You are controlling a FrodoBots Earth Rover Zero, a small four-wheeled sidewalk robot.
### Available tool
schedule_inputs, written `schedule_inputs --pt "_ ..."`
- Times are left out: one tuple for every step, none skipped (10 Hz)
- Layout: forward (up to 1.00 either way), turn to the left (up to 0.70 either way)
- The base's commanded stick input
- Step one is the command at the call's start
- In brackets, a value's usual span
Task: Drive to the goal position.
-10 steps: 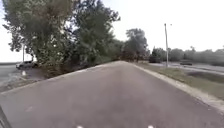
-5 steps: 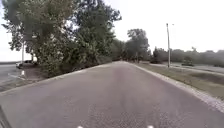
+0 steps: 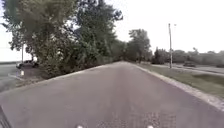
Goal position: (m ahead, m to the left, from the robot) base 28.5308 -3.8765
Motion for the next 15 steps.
schedule_inputs --pt "0.7 0.0" --pt "0.7 0.0" --pt "0.7 0.0" --pt "0.7 0.0" --pt "0.7 0.0" --pt "0.7 0.0" --pt "0.7 0.0" --pt "0.7 0.0" --pt "0.7 0.0" --pt "0.7 -0.12" --pt "0.7 -0.29" --pt "0.7 -0.34" --pt "0.7 -0.35" --pt "0.7 -0.35" --pt "0.7 -0.35"
